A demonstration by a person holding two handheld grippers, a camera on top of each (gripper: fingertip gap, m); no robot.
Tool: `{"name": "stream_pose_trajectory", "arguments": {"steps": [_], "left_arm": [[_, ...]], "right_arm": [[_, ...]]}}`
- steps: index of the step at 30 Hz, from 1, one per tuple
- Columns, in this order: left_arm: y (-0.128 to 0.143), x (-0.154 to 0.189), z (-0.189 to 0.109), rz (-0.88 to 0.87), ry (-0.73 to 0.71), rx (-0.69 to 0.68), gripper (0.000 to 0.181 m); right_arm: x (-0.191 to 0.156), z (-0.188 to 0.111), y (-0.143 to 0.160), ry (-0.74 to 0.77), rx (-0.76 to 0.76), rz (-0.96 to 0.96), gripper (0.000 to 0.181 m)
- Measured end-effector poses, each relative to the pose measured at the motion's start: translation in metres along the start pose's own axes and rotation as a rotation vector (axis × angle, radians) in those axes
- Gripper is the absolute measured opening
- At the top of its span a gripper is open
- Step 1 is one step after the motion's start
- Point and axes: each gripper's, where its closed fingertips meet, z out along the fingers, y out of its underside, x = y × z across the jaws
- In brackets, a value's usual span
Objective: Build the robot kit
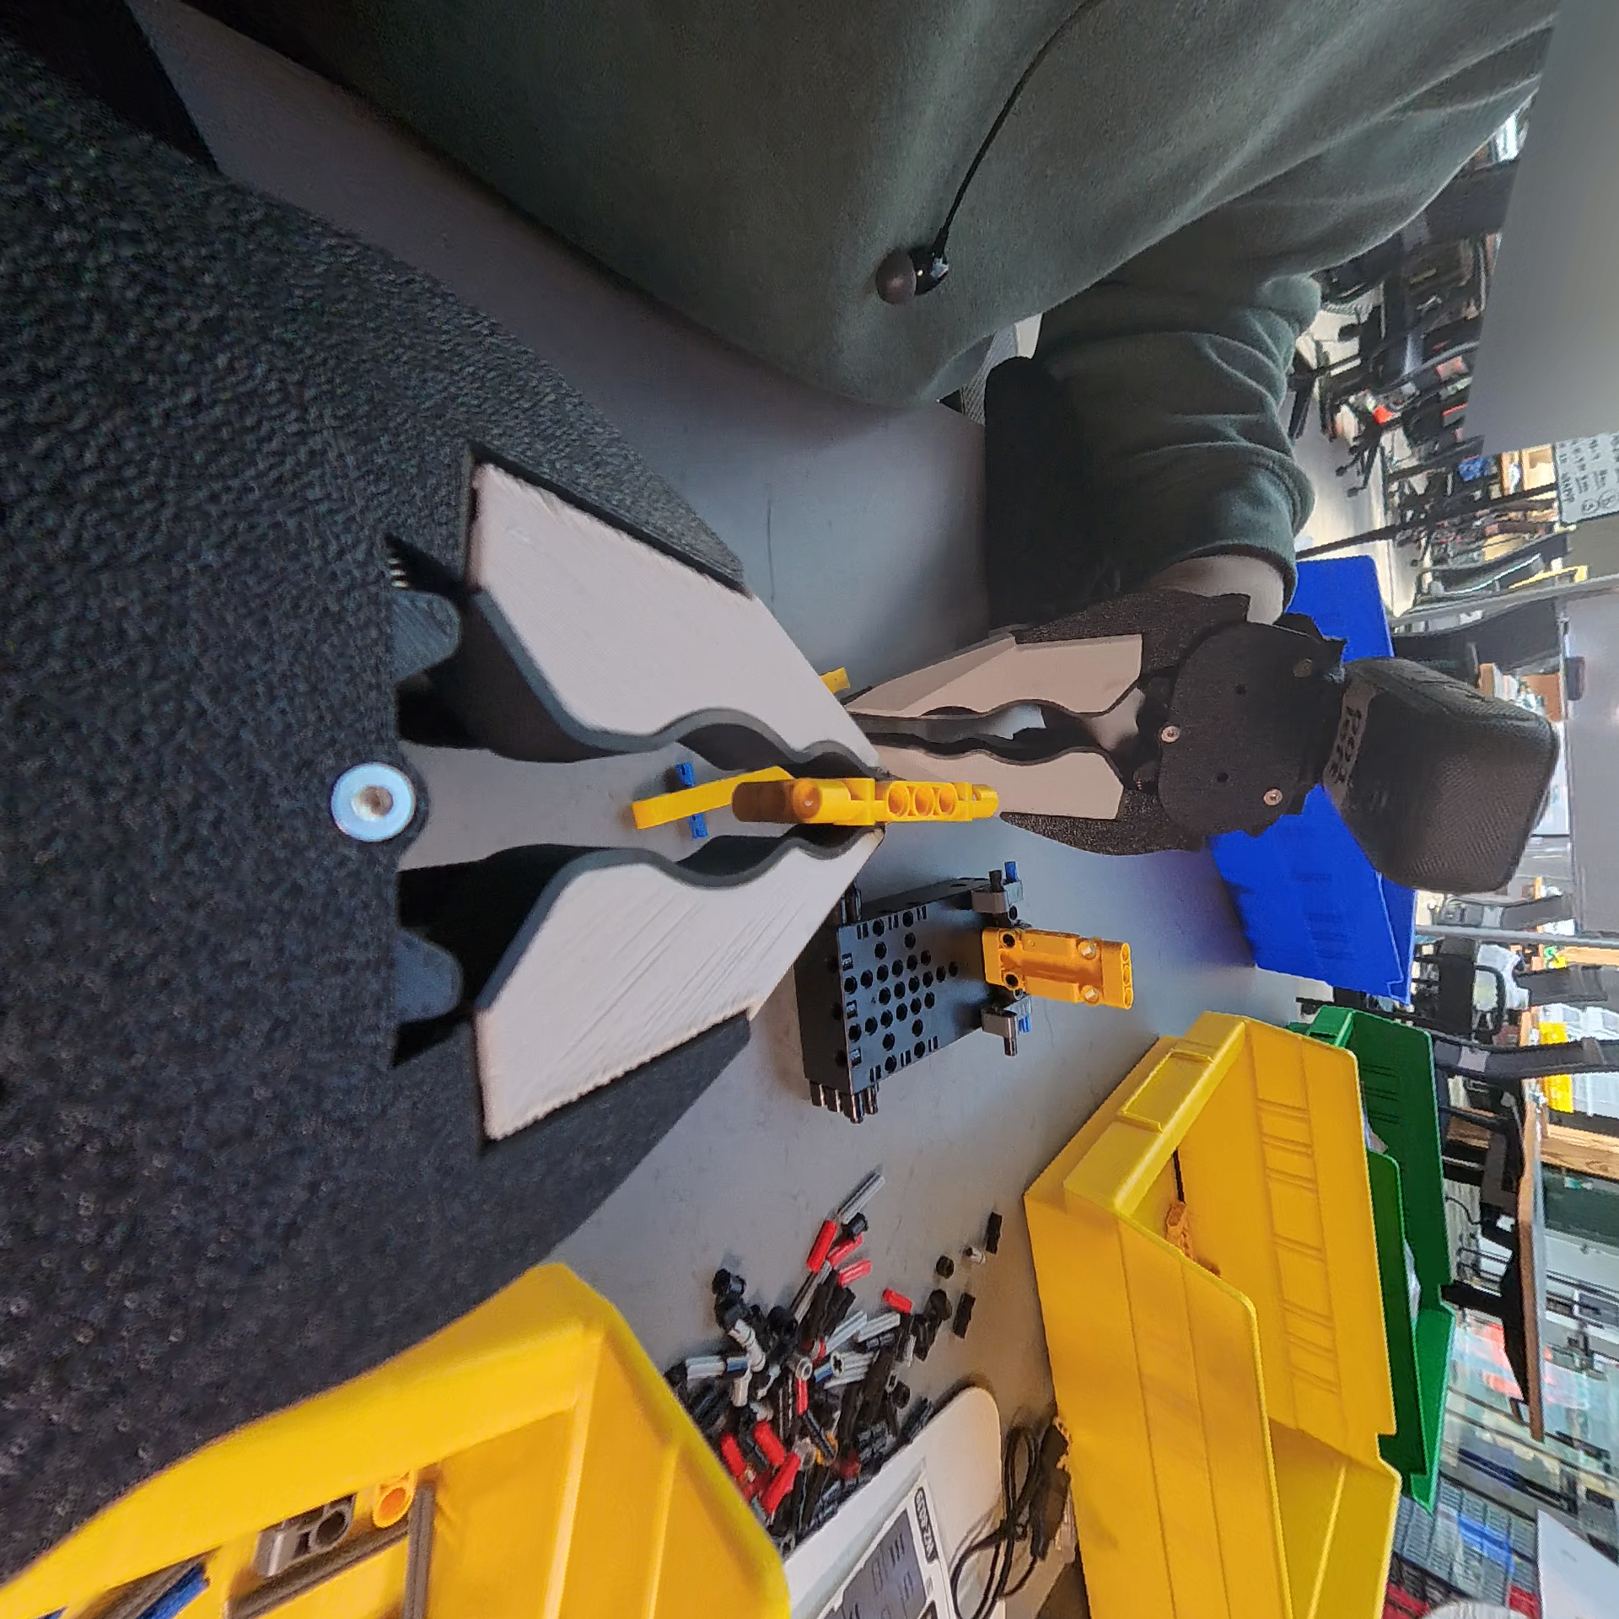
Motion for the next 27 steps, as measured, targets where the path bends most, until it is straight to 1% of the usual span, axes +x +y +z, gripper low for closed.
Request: {"name": "stream_pose_trajectory", "arguments": {"steps": [3,6,8,10,13,14,15,17,19,22,25,27], "left_arm": [[-0.007,-0.002,-0.007,0.009,-0.017,0.052,0.018],[-0.029,-0.005,-0.024,0.037,-0.049,0.21,0.023],[-0.048,0.003,-0.039,0.074,-0.044,0.34,0.024],[-0.062,0.01,-0.05,0.143,-0.065,0.435,0.025],[-0.073,0.026,-0.054,0.199,-0.036,0.499,0.025],[-0.075,0.032,-0.055,0.201,-0.01,0.515,0.02],[-0.075,0.036,-0.054,0.202,0.008,0.512,0.009],[-0.07,0.039,-0.051,0.221,0.0,0.48,0.007],[-0.066,0.041,-0.055,0.245,-0.039,0.466,0.007],[-0.064,0.047,-0.067,0.246,-0.063,0.488,0.007],[-0.059,0.047,-0.09,0.233,-0.107,0.547,0.007],[-0.053,0.043,-0.122,0.196,-0.164,0.63,0.007]], "right_arm": [[0.003,-0.002,-0.003,0.019,0.023,0.007,0.007],[0.001,-0.001,-0.011,0.011,0.066,0.008,0.007],[-0.005,0.002,-0.016,-0.006,0.084,0.001,0.007],[-0.012,0.009,-0.018,-0.031,0.08,-0.009,0.007],[-0.027,0.022,-0.018,-0.074,0.06,-0.039,0.007],[-0.032,0.026,-0.018,-0.09,0.056,-0.046,0.007],[-0.036,0.029,-0.019,-0.104,0.052,-0.05,0.007],[-0.042,0.036,-0.02,-0.124,0.044,-0.056,0.007],[-0.046,0.04,-0.022,-0.135,0.051,-0.046,0.007],[-0.051,0.047,-0.032,-0.156,0.085,-0.03,0.008],[-0.051,0.05,-0.045,-0.145,0.114,-0.036,0.01],[-0.044,0.045,-0.053,-0.122,0.134,-0.029,0.016]]}}
